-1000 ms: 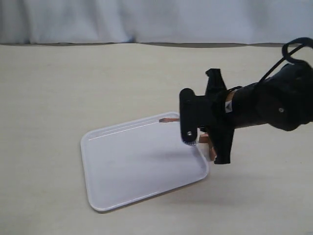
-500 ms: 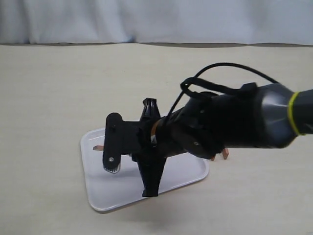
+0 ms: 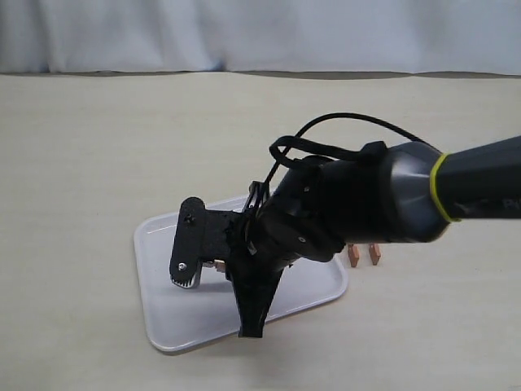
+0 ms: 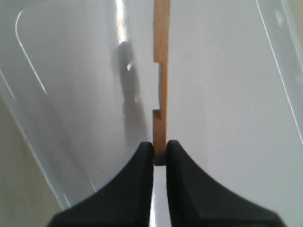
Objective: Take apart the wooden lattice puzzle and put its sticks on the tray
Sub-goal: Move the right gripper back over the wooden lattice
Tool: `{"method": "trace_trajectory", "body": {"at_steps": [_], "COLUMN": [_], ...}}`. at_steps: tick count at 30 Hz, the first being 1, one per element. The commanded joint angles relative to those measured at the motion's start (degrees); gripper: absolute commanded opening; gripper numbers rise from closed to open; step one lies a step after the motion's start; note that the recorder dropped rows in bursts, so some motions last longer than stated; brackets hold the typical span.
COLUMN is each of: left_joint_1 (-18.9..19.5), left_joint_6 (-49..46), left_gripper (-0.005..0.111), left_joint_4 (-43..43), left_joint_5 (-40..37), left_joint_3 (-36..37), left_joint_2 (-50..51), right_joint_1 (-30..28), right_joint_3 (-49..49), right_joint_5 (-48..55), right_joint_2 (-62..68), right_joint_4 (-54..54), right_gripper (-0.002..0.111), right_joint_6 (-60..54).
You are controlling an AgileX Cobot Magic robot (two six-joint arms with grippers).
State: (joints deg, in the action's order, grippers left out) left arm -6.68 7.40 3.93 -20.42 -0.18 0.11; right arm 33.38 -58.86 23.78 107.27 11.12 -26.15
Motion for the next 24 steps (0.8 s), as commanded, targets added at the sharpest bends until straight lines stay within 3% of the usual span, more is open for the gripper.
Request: {"method": "trace_trajectory", "body": {"at_steps": [1,6,14,19,24], "left_joint_1": [0.01,0.01,0.01,0.01,0.01], "left_joint_6": [0.16,0.16,0.16,0.16,0.16], "left_gripper": [0.0,0.0,0.0,0.0,0.0], "left_joint_4": [-0.04,-0.04,-0.04,-0.04,-0.04], "left_joint_5": [0.57,0.57,0.57,0.57,0.57], "left_joint_3": [0.18,0.18,0.18,0.18,0.18], "left_joint_2": [-0.11,-0.11,-0.11,-0.11,-0.11], "right_joint_1": [0.04,0.04,-1.69,-10.85,-22.53], "right_joint_3": [-0.38,-0.38,-0.46,-0.46,-0.11], "right_joint_5": [0.69,1.23,7.76,14.69,19.82], "right_joint_2": [-0.12,-1.16,-9.7,-12.93,-11.64], "right_joint_4": [0.51,0.51,10.29,11.02,11.02], "right_gripper": [0.027,0.049,0.048,0.037,0.037], "right_joint_6": [0.43,0.2,-0.86,-0.86,-1.03]}}
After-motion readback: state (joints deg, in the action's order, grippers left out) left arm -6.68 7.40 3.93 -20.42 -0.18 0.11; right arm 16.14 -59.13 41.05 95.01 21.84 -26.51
